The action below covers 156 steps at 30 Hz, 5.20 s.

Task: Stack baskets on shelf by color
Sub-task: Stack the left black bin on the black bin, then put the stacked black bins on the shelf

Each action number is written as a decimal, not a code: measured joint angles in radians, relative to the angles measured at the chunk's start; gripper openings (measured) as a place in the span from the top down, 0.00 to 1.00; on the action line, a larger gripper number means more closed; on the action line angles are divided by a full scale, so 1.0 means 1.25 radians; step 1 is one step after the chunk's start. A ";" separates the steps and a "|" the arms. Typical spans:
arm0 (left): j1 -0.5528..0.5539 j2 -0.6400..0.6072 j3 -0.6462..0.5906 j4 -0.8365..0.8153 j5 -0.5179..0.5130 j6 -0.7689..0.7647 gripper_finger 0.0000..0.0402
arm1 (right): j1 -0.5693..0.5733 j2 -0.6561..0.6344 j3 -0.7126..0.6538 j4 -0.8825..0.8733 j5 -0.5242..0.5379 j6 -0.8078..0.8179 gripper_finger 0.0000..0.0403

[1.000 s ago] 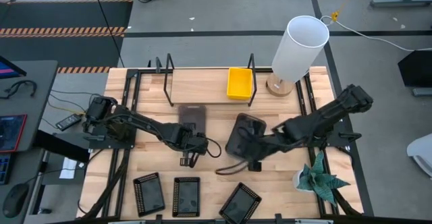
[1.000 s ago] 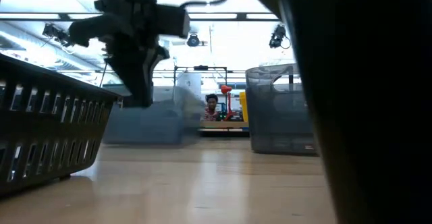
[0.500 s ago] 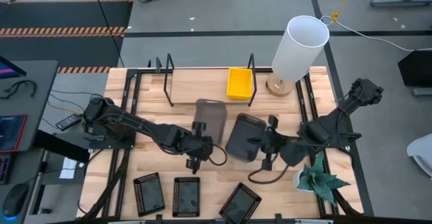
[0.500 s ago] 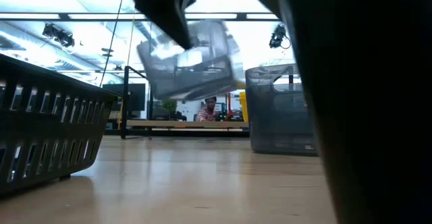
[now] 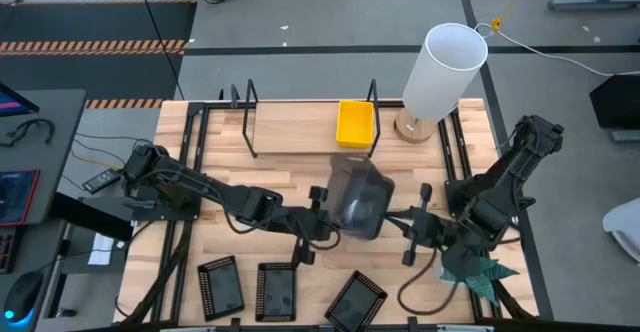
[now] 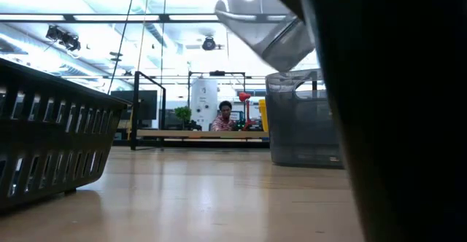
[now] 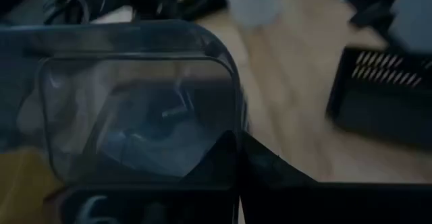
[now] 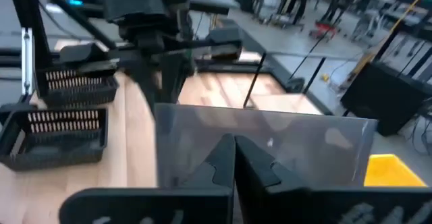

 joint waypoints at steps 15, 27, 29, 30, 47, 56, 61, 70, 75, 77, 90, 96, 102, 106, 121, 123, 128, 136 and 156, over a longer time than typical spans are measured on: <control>0.063 0.083 -0.002 0.102 0.109 0.010 0.98 | 0.037 -0.001 0.000 0.007 0.052 0.006 0.98; 0.052 0.084 0.018 -0.131 0.131 -0.039 0.98 | 0.037 0.000 0.000 0.013 0.052 0.007 0.98; 0.051 0.084 0.028 -0.171 0.130 -0.035 0.98 | 0.037 0.000 0.000 0.013 0.052 0.007 0.98; 0.051 0.084 0.033 -0.196 0.130 -0.035 0.98 | 0.037 0.000 0.000 0.013 0.052 0.007 0.98; 0.057 0.085 0.116 -0.401 0.124 -0.103 0.99 | 0.036 0.000 0.000 0.016 0.052 0.007 0.98; 0.057 0.085 0.116 -0.448 0.113 -0.113 0.99 | 0.036 0.000 0.000 0.016 0.053 0.005 0.98; 0.062 0.094 0.117 -0.485 0.120 -0.145 0.93 | 0.036 0.001 0.000 0.017 0.054 0.005 0.98; 0.062 0.095 0.116 -0.475 0.122 -0.143 0.59 | 0.034 0.001 0.000 0.019 0.055 0.005 0.98; 0.057 0.090 0.116 -0.473 0.137 -0.102 0.46 | 0.026 0.001 0.000 0.019 0.053 0.005 0.98; 0.053 0.090 0.116 -0.470 0.138 -0.076 0.43 | 0.023 0.001 0.000 0.019 0.052 0.005 0.98; 0.054 0.215 0.115 -0.459 0.130 -0.035 0.50 | 0.019 0.003 -0.004 0.028 0.036 0.001 0.98; 0.054 0.243 0.116 -0.457 0.121 -0.043 0.68 | 0.019 0.003 -0.005 0.030 0.036 0.001 0.98; 0.054 0.242 0.116 -0.455 0.113 -0.064 0.91 | 0.017 0.003 -0.005 0.031 0.036 0.000 0.98; 0.054 0.241 0.117 -0.456 0.107 -0.068 0.96 | 0.016 0.003 -0.005 0.031 0.035 0.000 0.98; 0.052 0.242 0.387 -0.708 0.139 -0.158 0.96 | 0.016 0.003 -0.005 0.031 0.031 -0.001 0.98; 0.060 0.242 0.419 -0.757 0.140 -0.158 0.96 | 0.016 0.003 -0.005 0.031 0.031 -0.001 0.98; 0.089 0.225 0.435 -0.818 0.114 -0.144 0.96 | 0.017 0.003 -0.005 0.031 0.027 0.002 0.98; 0.190 0.145 0.304 -0.751 0.097 -0.116 0.96 | 0.018 0.003 -0.005 0.036 0.015 0.004 0.98; 0.480 0.100 0.166 -0.541 0.129 0.149 0.96 | 0.013 0.002 -0.005 0.049 0.013 -0.016 0.98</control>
